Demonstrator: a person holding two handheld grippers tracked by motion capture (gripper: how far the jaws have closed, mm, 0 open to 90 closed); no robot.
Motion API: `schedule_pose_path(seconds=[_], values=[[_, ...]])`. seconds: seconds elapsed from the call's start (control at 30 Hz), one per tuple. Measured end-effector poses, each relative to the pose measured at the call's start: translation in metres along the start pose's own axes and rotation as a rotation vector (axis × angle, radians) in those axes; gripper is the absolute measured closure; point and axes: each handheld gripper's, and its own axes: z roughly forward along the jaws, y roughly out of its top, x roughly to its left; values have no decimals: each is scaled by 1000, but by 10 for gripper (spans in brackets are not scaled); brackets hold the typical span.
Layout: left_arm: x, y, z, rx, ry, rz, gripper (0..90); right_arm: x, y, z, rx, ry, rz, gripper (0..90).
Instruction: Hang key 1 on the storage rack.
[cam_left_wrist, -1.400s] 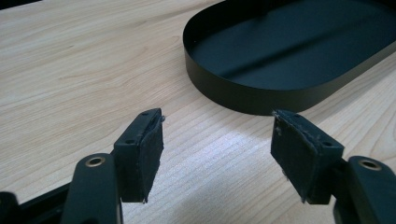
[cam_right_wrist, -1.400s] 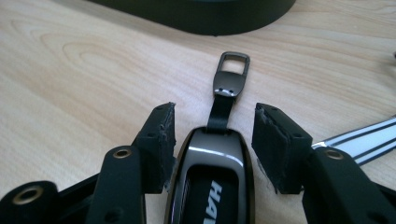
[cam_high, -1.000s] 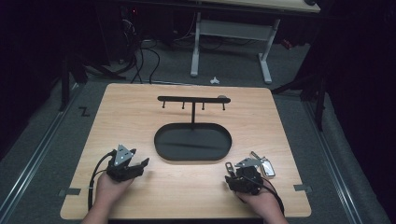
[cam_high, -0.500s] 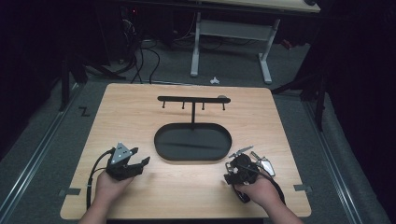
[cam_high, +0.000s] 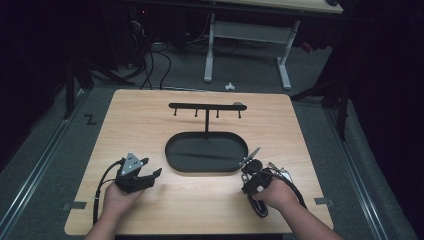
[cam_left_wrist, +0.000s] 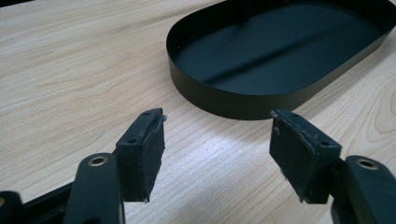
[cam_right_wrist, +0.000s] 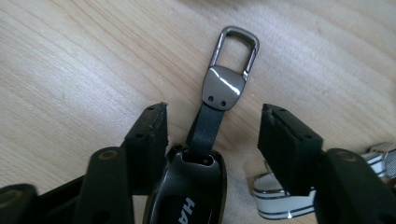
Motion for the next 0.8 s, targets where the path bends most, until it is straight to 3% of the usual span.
schedule_pose_path(seconds=[0.2,0.3,0.47,0.6,0.8], values=[[-1,-1,2,12,-2,7,354,-1,3,3,43,11,29,493],[-1,-1,2,19,-3,16,353,-5,7,2,59,38,68,542],[-1,-1,2,17,-2,19,353,-4,11,3,102,57,64,582],[-1,-1,3,23,-3,22,353,-2,13,5,132,37,55,592],[-2,-1,3,21,-1,24,352,-1,15,5,157,27,46,706]])
